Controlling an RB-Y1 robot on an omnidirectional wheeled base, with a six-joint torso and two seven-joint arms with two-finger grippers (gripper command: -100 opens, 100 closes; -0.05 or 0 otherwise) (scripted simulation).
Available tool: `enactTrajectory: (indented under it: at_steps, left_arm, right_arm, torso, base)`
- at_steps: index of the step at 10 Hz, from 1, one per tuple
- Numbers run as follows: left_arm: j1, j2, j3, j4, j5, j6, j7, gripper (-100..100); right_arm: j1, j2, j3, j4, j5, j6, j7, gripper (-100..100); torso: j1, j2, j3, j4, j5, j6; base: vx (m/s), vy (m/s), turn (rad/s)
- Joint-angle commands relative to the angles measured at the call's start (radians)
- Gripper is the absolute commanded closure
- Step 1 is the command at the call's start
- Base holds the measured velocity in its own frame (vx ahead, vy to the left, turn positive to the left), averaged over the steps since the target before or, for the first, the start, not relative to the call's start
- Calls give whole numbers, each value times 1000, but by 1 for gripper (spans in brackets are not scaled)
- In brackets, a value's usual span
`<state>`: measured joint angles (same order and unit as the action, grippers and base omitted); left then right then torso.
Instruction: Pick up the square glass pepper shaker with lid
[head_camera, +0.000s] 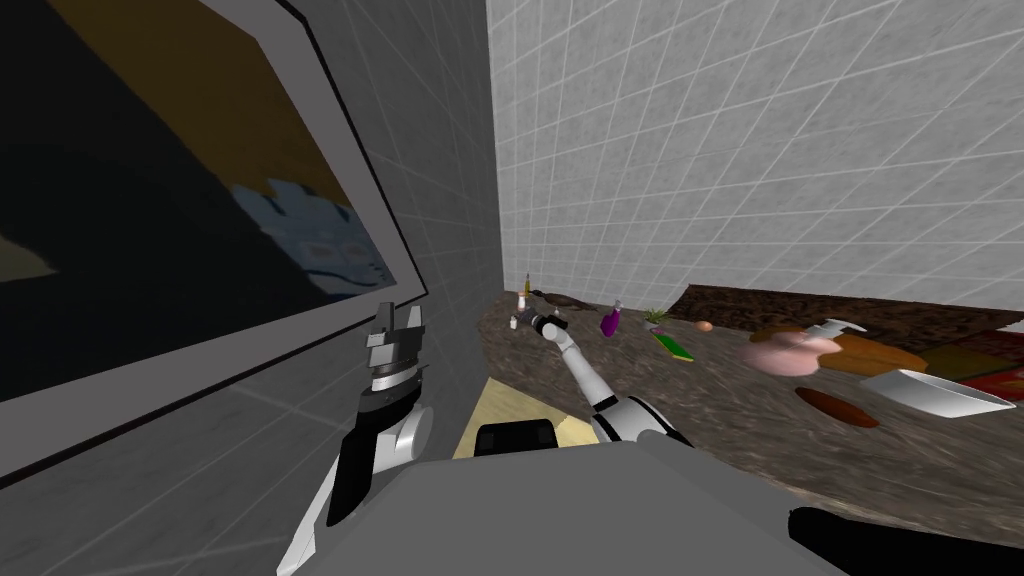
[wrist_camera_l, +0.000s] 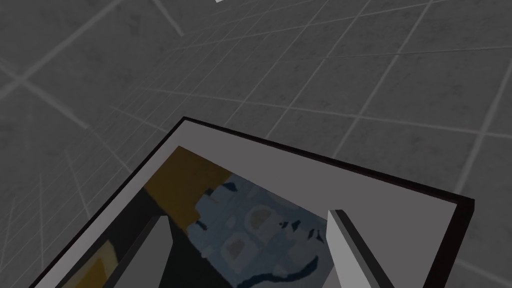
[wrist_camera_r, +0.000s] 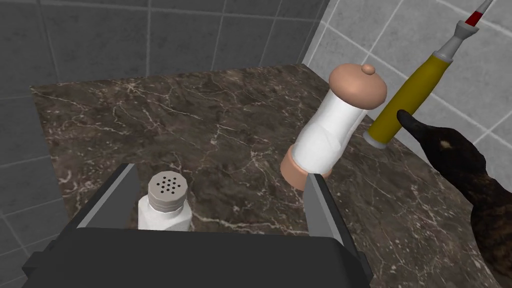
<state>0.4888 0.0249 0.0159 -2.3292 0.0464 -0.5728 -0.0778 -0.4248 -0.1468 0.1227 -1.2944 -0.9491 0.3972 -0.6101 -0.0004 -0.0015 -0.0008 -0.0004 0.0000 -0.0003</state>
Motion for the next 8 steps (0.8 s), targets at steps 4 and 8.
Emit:
enactTrajectory:
  at_steps: [4,8]
  left_arm:
    - [0,0,0,0,0,0,0,0]
    - [0,0,0,0,0,0,0,0]
  right_arm:
    - [-76,6,13,125,-60,85,-79,-100]
    - [-147,18,26,259,-114,170,-158,-100]
  torso:
    - [0,0,0,0,0,0]
    - [0,0,0,0,0,0]
  base:
    - [15,-2,-50]
    - [24,-6,-58]
